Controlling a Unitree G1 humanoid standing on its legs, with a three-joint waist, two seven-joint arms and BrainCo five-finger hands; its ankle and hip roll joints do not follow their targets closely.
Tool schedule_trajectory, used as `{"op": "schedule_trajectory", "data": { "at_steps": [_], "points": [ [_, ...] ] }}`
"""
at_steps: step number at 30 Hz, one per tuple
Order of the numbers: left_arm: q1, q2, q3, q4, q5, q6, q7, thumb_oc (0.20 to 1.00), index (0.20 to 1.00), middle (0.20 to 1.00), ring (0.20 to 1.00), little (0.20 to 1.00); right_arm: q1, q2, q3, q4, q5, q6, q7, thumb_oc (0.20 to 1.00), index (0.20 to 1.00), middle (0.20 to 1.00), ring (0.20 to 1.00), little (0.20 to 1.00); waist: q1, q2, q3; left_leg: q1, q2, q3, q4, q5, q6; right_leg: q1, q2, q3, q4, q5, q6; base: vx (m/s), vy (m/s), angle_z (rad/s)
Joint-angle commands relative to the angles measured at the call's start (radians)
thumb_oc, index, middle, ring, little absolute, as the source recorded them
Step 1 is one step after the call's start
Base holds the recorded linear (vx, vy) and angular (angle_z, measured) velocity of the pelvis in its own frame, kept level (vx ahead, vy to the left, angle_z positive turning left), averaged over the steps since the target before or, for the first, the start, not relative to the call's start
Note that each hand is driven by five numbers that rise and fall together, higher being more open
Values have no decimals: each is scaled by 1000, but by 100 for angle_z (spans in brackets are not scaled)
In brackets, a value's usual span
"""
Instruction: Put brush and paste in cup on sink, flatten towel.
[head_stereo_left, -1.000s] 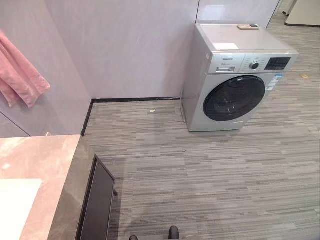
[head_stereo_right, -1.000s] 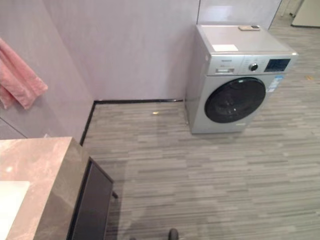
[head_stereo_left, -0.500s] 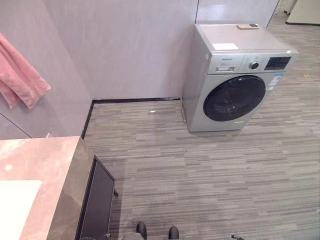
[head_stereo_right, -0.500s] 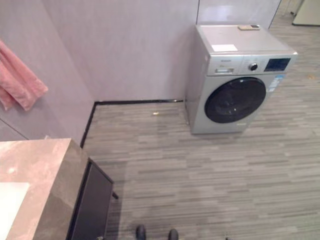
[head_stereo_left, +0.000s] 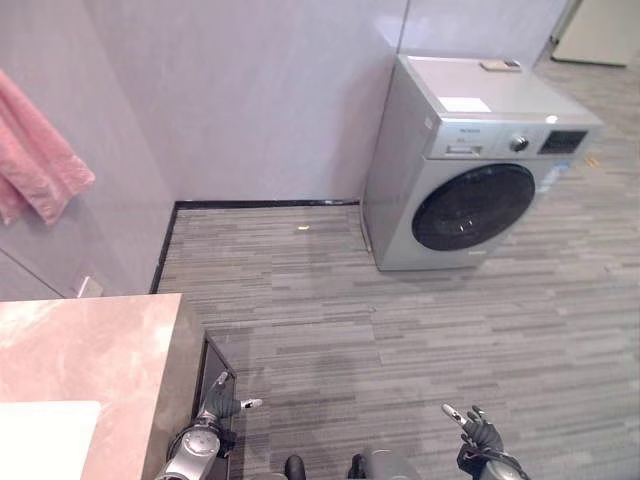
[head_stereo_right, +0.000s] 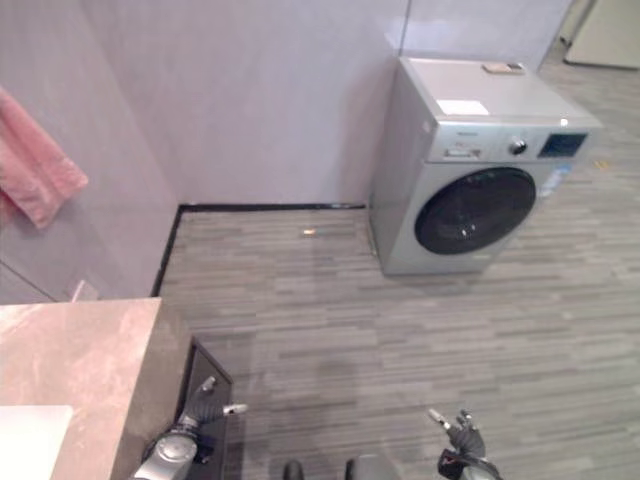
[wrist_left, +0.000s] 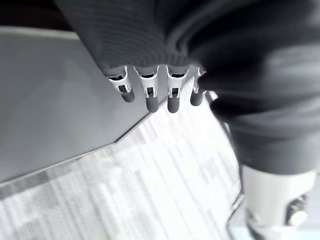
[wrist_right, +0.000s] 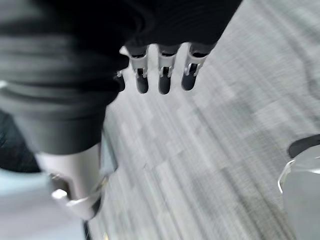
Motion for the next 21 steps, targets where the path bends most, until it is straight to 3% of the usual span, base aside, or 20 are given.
{"op": "schedule_trajectory", "data": {
  "at_steps": [1, 4, 7, 9, 12, 13, 14, 15, 16, 18, 20, 21],
  "points": [
    [-14, 19, 44, 23, -38, -44, 20, 1000, 1000, 1000, 1000, 1000, -9, -45, 34, -27, -23, -43, -27, 1000, 1000, 1000, 1000, 1000, -23, 15, 0, 14, -1, -26, 63, -37, -75, 50, 36, -38, -323, 190, -8, 335, -66, 14],
    [-36, -1, 30, 47, -27, -47, 20, 1000, 1000, 1000, 1000, 1000, -13, -51, 62, -24, -89, -25, -39, 1000, 1000, 1000, 1000, 1000, -39, 9, -1, 74, -3, -58, 48, -65, -97, 0, 18, -31, -504, 277, 13, 378, -103, 8],
    [-46, -29, 5, 67, -12, -44, 21, 1000, 1000, 1000, 1000, 1000, 9, -60, 63, -21, -158, -2, -43, 1000, 1000, 1000, 1000, 1000, -45, 8, -5, 132, 12, -91, 44, -78, -118, -36, -2, -79, -582, 334, 32, 419, -155, 43],
    [-59, -38, -34, 100, 41, -40, 22, 1000, 1000, 1000, 1000, 1000, 37, -77, 63, -17, -188, 5, -44, 1000, 1000, 1000, 1000, 1000, -64, 13, -18, 167, 29, -126, 77, -86, -135, -36, 14, -47, -539, 340, 26, 466, -177, 50],
    [-64, -29, -76, 105, 130, -35, 28, 1000, 1000, 1000, 1000, 1000, 35, -83, 71, 18, -189, 2, -40, 1000, 1000, 1000, 1000, 1000, -69, 26, -36, 158, 42, -120, 171, -66, -158, -2, 40, -64, -527, 325, 3, 369, -133, 63],
    [-60, -15, -97, 85, 165, -28, 15, 1000, 1000, 1000, 1000, 1000, 30, -94, 74, 92, -190, 11, -36, 1000, 1000, 1000, 1000, 1000, -58, 33, -43, 97, 51, -100, 363, 42, -192, 59, 57, -95, -540, 306, -25, 379, -176, 6],
    [-64, -6, -104, 90, 173, -29, 11, 1000, 1000, 1000, 1000, 1000, 32, -102, 70, 139, -189, 15, -36, 1000, 1000, 1000, 1000, 1000, -52, 30, -42, 48, 64, -88, 468, 118, -212, 99, 61, -98, -559, 296, -43, 454, -244, -19],
    [-72, -1, -111, 90, 182, -29, 10, 1000, 1000, 1000, 1000, 1000, 29, -110, 70, 164, -192, 18, -36, 1000, 1000, 1000, 1000, 1000, -47, 24, -34, -7, 83, -61, 571, 155, -227, 129, 56, -101, -572, 287, -59, 299, -245, -2],
    [-86, 14, -114, 65, 189, -32, 11, 1000, 1000, 1000, 1000, 1000, 26, -127, 73, 184, -212, 24, -41, 1000, 1000, 1000, 1000, 1000, -33, 11, -20, -60, 116, -16, 659, 174, -233, 158, 46, -110, -581, 269, -80, 259, -252, 0],
    [-101, 19, -110, 47, 181, -30, 14, 1000, 1000, 1000, 1000, 1000, 22, -135, 77, 208, -223, 36, -49, 1000, 1000, 1000, 1000, 1000, -2, -4, -6, -131, 157, 44, 681, 182, -230, 220, 43, -126, -608, 236, -92, 247, -197, 7],
    [-115, 13, -103, 57, 180, -29, 22, 1000, 1000, 1000, 1000, 1000, 19, -143, 67, 240, -235, 40, -52, 1000, 1000, 1000, 1000, 1000, 26, -1, 7, -214, 165, 80, 646, 137, -227, 274, 42, -138, -642, 220, -88, 262, -119, 11],
    [-120, 11, -100, 62, 181, -30, 28, 1000, 1000, 1000, 1000, 1000, 23, -151, 41, 255, -218, 38, -64, 1000, 1000, 1000, 1000, 1000, 27, 3, 2, -258, 206, 158, 518, 138, -223, 301, 40, -172, -660, 208, -78, 272, -88, 13]
  ]
}}
